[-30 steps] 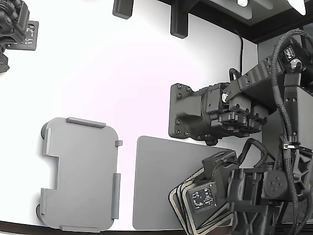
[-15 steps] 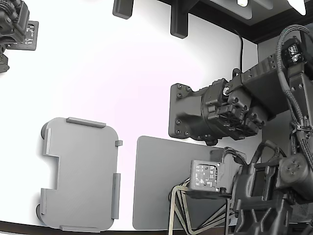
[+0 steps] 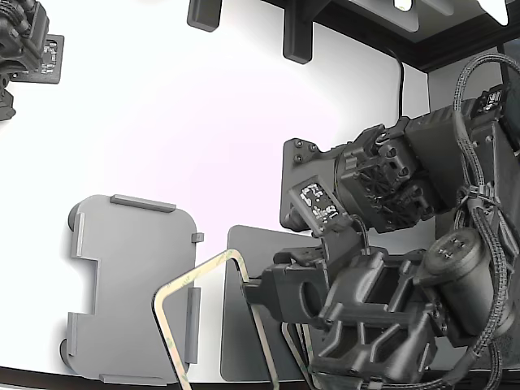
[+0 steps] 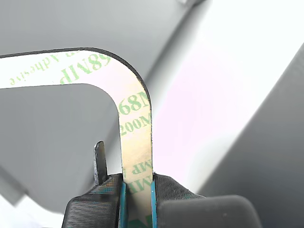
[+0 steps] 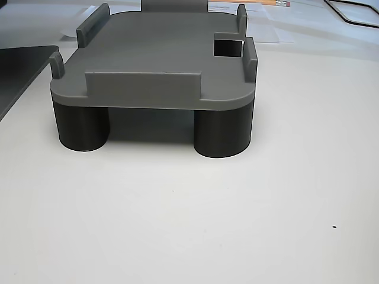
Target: Move top rectangular frame to the holder.
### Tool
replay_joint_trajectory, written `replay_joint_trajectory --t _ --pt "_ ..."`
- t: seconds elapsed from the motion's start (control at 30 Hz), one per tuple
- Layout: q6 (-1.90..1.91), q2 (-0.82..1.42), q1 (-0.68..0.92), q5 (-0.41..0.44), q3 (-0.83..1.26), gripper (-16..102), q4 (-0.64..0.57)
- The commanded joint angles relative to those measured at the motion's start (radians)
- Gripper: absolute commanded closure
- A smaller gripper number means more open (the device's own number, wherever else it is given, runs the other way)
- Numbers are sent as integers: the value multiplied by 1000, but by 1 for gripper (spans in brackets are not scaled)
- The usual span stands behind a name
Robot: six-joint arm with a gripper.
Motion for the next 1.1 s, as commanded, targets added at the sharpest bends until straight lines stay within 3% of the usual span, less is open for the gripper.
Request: replay_joint_trajectory --t 0.0,0.23,1.07 --pt "115 -23 -48 17 -55 97 11" --pt "250 -156 -132 32 -160 97 11" --pt "233 -252 -262 -94 -222 97 11"
